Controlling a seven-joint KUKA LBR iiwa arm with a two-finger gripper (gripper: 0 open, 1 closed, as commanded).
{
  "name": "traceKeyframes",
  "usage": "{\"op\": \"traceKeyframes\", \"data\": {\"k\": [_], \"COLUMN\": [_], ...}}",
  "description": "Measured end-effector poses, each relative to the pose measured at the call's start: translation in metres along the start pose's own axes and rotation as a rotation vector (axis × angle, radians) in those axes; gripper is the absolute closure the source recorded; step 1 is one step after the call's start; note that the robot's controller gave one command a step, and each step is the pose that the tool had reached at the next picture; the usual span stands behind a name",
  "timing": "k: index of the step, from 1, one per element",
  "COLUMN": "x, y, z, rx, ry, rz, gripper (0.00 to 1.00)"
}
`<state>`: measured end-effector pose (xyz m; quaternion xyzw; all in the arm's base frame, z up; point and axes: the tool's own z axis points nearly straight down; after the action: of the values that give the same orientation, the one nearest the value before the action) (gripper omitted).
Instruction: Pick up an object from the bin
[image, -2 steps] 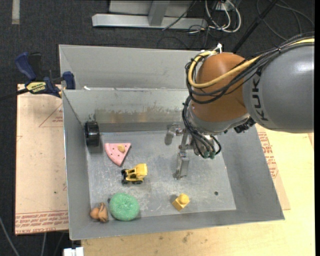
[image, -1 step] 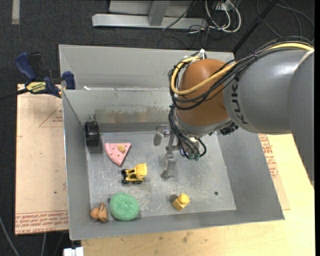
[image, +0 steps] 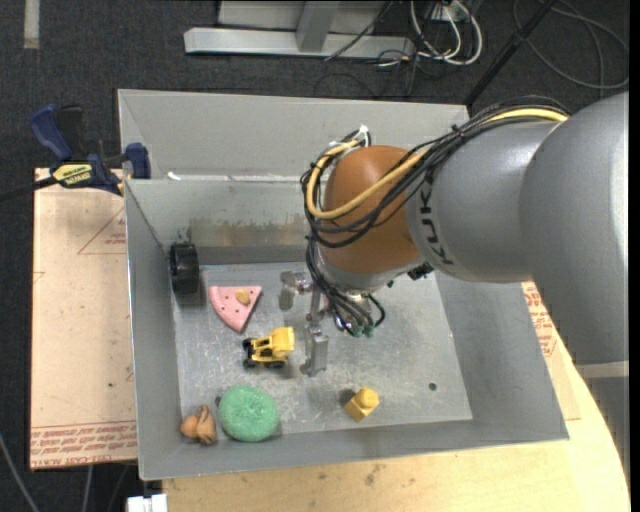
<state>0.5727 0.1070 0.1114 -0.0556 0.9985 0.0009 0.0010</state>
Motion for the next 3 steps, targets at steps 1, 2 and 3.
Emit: {"op": "traceKeyframes", "data": {"k": [1,2,3], "x": [0.015,0.023,0.023], "y": [0.033,0.04,0.04], "z": [0.028,0.042,0.042], "rx": [0.001,0.0,0.0], "ry": [0.002,0.001,0.001], "rz": [-0.074,-0.14,-0.14], "gripper": [0.0,1.0,1.0]}}
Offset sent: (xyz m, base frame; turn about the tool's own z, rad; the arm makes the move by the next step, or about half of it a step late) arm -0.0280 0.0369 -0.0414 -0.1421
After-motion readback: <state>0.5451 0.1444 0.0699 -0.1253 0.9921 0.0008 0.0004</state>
